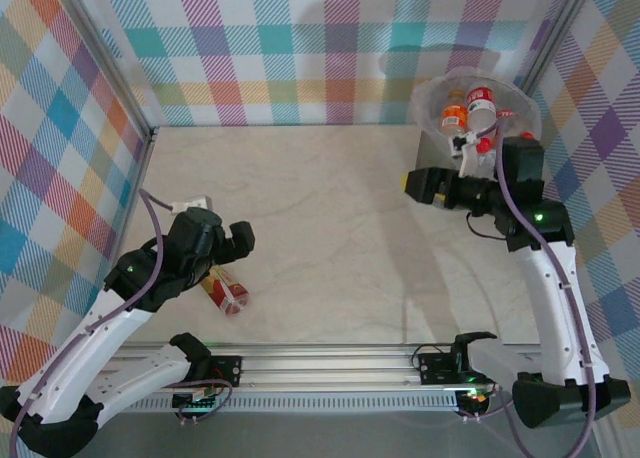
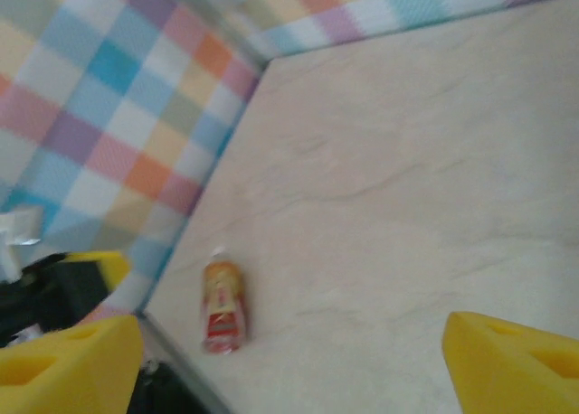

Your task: Put the plastic bottles in the bin

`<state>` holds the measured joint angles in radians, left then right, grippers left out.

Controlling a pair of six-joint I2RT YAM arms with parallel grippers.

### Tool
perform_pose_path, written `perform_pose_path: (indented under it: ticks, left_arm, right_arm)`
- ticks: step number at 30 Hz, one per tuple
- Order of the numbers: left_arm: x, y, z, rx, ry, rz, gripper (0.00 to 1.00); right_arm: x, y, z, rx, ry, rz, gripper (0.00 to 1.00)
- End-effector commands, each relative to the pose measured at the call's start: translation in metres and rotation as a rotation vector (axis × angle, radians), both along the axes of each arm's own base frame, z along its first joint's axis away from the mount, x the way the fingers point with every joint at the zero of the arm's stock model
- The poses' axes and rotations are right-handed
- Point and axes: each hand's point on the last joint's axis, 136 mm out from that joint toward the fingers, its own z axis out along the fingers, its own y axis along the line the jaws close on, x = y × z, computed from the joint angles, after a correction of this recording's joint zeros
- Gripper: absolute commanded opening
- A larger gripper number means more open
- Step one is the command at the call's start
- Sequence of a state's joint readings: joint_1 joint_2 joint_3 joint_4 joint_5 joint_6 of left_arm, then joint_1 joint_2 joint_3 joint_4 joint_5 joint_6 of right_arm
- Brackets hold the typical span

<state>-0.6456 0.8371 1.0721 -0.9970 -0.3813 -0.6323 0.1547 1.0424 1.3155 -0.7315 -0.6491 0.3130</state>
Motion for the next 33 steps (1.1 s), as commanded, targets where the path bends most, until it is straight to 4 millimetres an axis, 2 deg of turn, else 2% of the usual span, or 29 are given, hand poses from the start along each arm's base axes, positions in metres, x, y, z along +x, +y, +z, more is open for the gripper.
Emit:
perform_pose_path:
  ticks: [1, 4, 7, 12, 17, 20, 27, 33]
  left_arm:
    - [-0.019, 0.028, -0.034, 0.082, 0.15, 0.137, 1.0]
    - [-0.022, 0.028, -0.055, 0.07, 0.232, 0.159, 1.0]
    - [-0.026, 0.03, -0.08, 0.039, 0.323, 0.19, 1.0]
    - [-0.034, 0.041, -0.115, -0.029, 0.415, 0.259, 1.0]
    - [-0.035, 0.039, -0.15, -0.145, 0.477, 0.292, 0.99]
    - [-0.03, 0.04, -0.159, -0.195, 0.459, 0.324, 0.97]
    - [-0.012, 0.044, -0.173, -0.381, 0.369, 0.415, 0.91]
    - [-0.003, 0.051, -0.18, -0.464, 0.321, 0.452, 0.87]
  right_arm:
    - [-0.027, 0.035, 0.007, 0.074, -0.034, 0.168, 0.93]
    - [-0.04, 0.058, -0.008, 0.077, -0.005, 0.236, 0.99]
    - [-0.051, 0.079, -0.024, 0.069, 0.016, 0.289, 1.0]
    - [-0.059, 0.099, -0.052, 0.045, 0.066, 0.328, 1.0]
    - [-0.066, 0.114, -0.079, 0.024, 0.119, 0.355, 1.0]
    - [-0.068, 0.121, -0.089, 0.005, 0.136, 0.363, 1.0]
    - [-0.07, 0.129, -0.097, -0.01, 0.151, 0.375, 1.0]
    - [-0.07, 0.131, -0.101, -0.022, 0.161, 0.373, 1.0]
